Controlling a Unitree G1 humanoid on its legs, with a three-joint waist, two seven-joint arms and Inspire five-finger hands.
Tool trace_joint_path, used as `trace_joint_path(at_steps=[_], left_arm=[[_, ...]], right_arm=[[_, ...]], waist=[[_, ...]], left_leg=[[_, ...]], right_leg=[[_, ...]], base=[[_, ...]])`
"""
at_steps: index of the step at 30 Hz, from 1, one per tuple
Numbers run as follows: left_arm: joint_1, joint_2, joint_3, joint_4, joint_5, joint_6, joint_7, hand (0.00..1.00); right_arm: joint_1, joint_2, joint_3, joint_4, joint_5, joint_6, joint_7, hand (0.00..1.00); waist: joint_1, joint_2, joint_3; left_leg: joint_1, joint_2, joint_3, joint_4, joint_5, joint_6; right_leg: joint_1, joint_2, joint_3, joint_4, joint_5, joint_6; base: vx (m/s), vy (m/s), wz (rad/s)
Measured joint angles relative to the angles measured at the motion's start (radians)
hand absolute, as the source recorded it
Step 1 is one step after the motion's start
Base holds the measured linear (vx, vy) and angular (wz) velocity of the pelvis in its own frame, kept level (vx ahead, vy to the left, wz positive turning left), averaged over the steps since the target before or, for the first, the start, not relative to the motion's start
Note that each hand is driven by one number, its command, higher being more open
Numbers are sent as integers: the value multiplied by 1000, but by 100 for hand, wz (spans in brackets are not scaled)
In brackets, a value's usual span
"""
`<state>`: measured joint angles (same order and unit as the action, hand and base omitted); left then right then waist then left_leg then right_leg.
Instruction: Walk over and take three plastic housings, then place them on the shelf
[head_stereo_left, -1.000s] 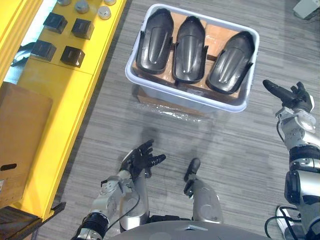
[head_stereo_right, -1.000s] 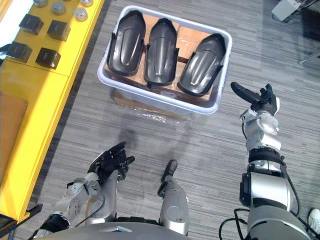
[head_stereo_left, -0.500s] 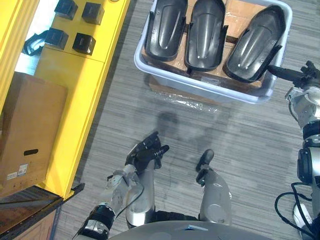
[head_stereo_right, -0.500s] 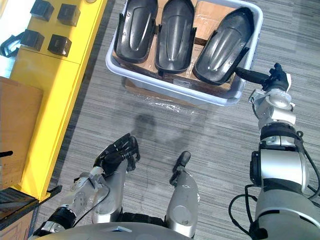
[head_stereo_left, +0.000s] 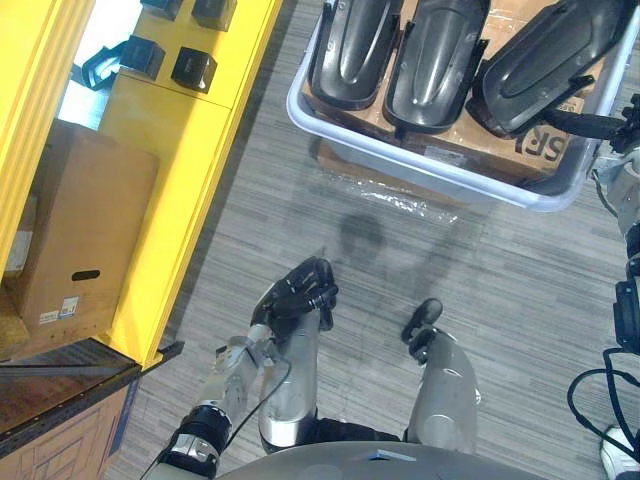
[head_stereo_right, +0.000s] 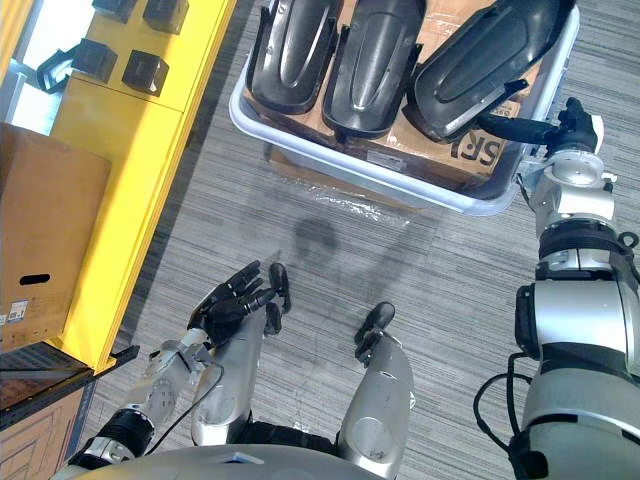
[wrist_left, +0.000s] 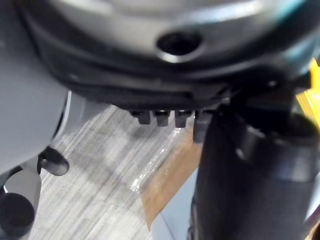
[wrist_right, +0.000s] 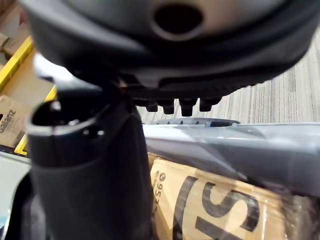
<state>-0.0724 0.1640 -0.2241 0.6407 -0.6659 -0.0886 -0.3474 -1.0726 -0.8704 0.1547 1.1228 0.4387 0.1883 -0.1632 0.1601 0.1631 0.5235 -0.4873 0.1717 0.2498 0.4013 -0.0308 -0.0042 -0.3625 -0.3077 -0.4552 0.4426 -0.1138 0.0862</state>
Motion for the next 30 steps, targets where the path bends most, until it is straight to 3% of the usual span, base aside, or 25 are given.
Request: trace_joint_path(at_steps=[17,30], left_arm=[[0,0,-3,0,1,0,1,100],[8,3,9,8,13,28,39,100]], right_arm=[[-14,0,65,-11,-63,22,-3,100],[-23,-45,78,-203,-105,45,-90,100]], waist=[[4,6,-3],[-23,5,-2]], left_leg=[[-2,9,-10,25,-2,-2],[61,20,-1,24,-6,-8]], right_leg=[[5,-4,-7,45,-26,-10],[55,11,0,40,-30,-15]], base=[[-5,-47,2],[-25,-34,-2]])
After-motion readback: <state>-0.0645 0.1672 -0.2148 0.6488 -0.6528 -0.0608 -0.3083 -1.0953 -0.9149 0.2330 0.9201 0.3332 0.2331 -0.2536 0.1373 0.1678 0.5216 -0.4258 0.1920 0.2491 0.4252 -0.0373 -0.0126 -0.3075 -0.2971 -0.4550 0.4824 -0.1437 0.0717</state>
